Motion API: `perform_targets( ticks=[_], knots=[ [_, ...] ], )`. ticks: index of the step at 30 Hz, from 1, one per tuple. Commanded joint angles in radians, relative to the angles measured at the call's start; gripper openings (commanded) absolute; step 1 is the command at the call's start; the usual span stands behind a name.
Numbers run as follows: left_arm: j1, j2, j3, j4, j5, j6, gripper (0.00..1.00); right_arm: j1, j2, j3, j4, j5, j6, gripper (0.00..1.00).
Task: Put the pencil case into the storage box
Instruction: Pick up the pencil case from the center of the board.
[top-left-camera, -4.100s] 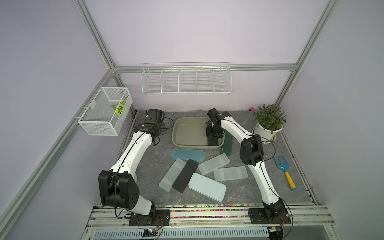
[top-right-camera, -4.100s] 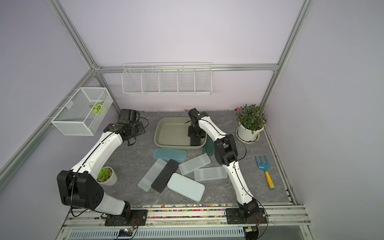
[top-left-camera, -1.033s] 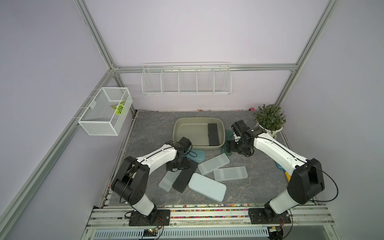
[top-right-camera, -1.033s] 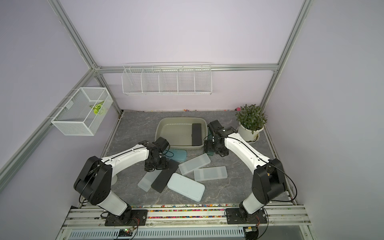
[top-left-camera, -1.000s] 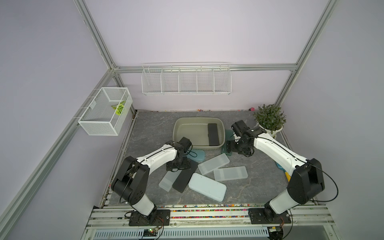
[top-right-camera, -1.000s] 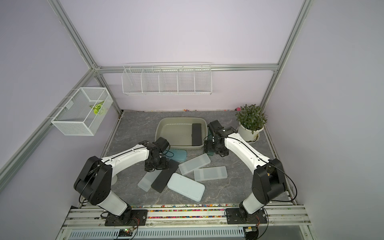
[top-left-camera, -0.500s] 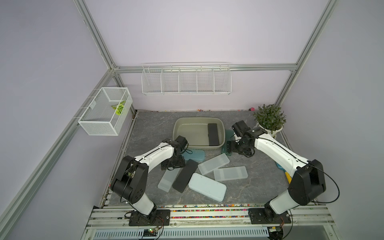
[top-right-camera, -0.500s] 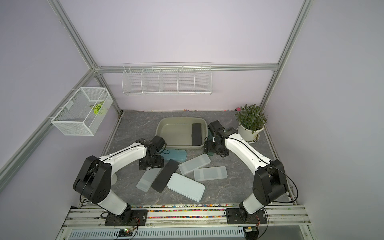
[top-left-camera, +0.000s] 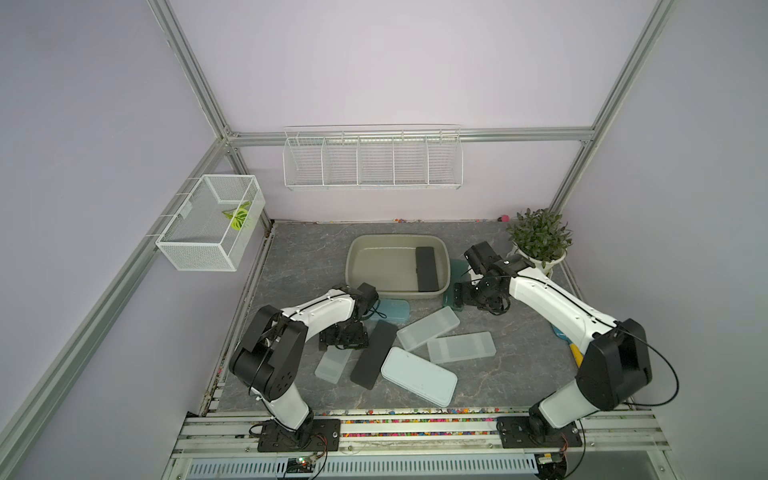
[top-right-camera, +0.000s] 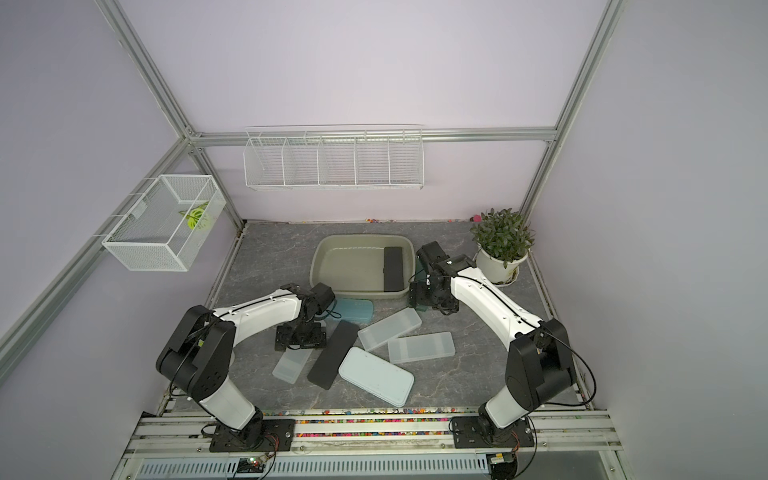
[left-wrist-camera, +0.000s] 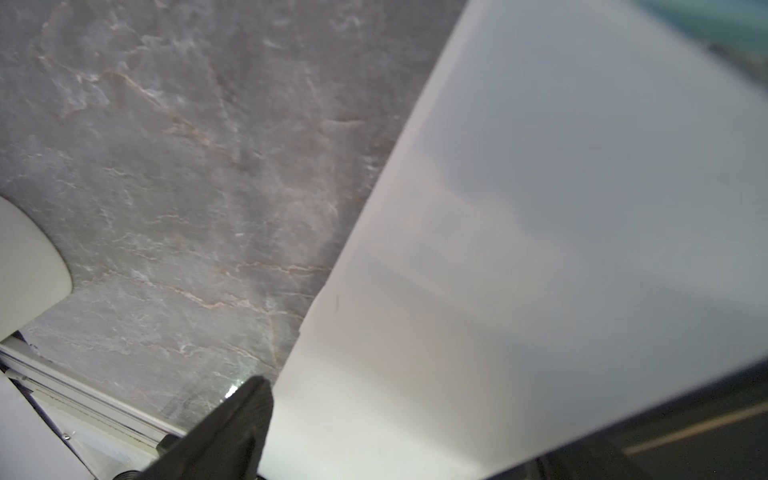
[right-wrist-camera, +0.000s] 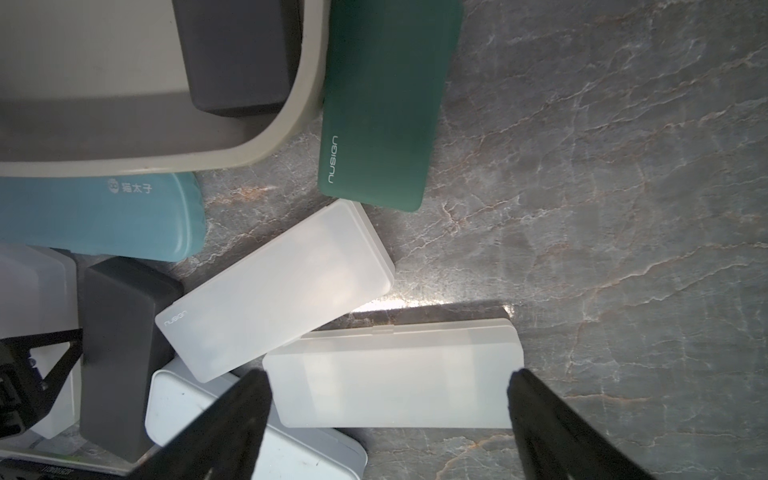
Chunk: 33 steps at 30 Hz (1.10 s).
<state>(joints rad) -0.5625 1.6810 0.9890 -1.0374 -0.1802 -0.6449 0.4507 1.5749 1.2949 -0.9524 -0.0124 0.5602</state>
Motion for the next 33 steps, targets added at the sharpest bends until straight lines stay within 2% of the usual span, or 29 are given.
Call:
perform_targets(
  ticks=[1,6,12,17,24,29,33],
  knots=[
    [0.050,0.033,-0.019,0.052,0.005,0.025,0.95,-0.009,-0.031,-0.028,-0.002,-0.006,-0.015,0.94],
    [0.079,-0.001,0.000,0.074,0.025,0.104,0.99,-0.022,-0.038,-0.041,0.001,-0.009,-0.016,0.93],
    [0.084,0.073,0.012,0.111,0.068,0.163,0.99,-0.032,-0.043,-0.053,0.012,-0.016,-0.014,0.94],
    [0.090,0.108,-0.014,0.169,0.115,0.157,0.86,-0.037,-0.044,-0.055,0.014,-0.015,-0.014,0.94],
    [0.089,0.054,-0.018,0.146,0.118,0.142,0.62,-0.052,-0.053,-0.061,0.014,-0.017,-0.017,0.93],
    [0.089,-0.016,0.138,-0.034,0.075,0.160,0.61,-0.056,-0.048,-0.048,0.013,-0.020,-0.022,0.93],
    [0.090,-0.007,0.389,-0.179,0.081,0.202,0.61,-0.064,-0.041,-0.034,0.009,-0.020,-0.029,0.93]
  ],
)
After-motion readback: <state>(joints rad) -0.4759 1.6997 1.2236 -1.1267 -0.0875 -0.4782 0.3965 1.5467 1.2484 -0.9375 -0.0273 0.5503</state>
